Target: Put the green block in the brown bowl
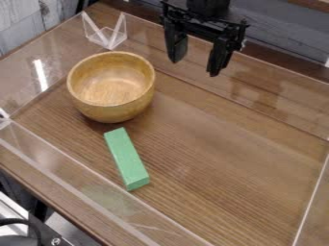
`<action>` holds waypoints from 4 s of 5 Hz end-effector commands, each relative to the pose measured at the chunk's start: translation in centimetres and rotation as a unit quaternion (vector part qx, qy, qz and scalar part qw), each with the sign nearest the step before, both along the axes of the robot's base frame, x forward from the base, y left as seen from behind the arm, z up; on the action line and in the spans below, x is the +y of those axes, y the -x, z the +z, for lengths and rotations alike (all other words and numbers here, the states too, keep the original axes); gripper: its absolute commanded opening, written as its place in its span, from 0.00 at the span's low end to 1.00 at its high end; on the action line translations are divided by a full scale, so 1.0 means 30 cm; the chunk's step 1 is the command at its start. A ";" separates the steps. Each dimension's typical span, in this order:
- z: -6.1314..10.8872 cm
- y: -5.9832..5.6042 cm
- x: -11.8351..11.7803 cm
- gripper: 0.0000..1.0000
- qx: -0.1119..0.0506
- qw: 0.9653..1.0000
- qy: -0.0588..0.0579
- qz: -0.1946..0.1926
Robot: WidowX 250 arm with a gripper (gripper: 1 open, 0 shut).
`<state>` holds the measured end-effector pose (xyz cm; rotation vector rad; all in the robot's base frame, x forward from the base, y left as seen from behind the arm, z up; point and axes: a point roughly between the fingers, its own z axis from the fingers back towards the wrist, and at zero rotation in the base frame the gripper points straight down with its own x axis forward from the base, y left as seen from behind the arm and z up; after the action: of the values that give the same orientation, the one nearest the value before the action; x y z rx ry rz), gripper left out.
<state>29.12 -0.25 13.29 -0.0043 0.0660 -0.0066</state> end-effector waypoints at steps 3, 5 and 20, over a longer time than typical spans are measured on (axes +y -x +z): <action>-0.050 0.276 0.076 1.00 -0.019 0.930 0.010 0.366; -0.144 0.326 0.089 1.00 -0.034 0.895 0.021 0.445; -0.298 0.325 0.124 0.00 -0.019 0.849 0.045 0.526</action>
<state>18.29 3.06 3.32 -0.1166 0.0720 1.0957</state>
